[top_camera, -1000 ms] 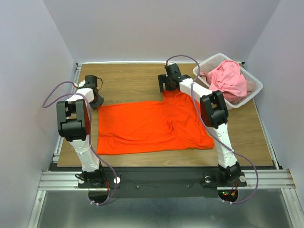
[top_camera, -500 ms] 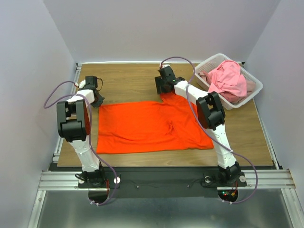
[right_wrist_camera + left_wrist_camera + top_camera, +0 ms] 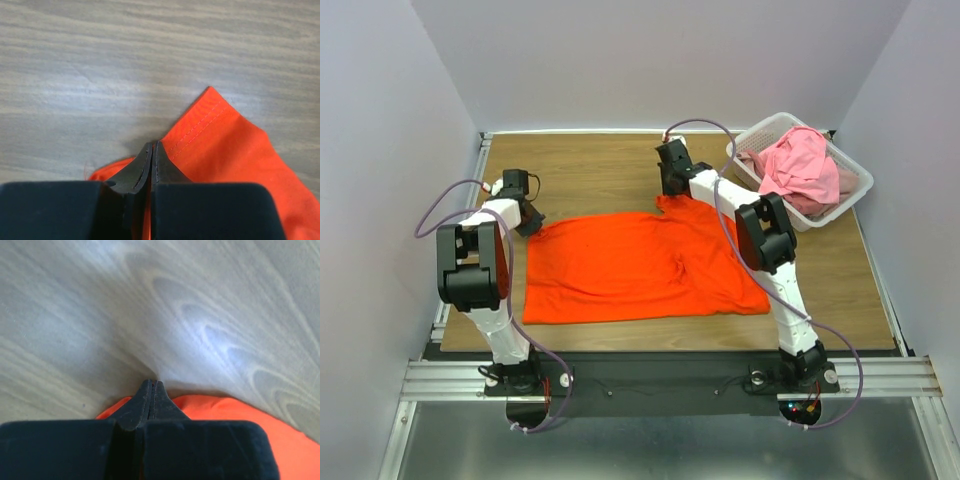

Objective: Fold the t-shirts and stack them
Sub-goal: Fold the tshirt

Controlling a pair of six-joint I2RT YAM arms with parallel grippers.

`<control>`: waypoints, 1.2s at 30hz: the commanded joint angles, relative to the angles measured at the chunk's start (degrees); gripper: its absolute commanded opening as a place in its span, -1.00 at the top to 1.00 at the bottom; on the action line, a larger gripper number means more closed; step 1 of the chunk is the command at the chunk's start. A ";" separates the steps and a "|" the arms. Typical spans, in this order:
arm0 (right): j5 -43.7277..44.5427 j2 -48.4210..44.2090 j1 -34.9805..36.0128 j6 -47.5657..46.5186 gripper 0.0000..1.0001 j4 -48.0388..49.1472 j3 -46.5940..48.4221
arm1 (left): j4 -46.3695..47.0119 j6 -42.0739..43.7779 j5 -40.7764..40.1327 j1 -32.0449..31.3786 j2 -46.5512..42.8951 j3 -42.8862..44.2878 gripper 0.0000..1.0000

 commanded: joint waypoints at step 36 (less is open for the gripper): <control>-1.30 -48.86 3.13 14.89 0.99 10.66 -53.56 | 2.38 -2.98 1.84 -0.63 -28.42 -21.78 1.00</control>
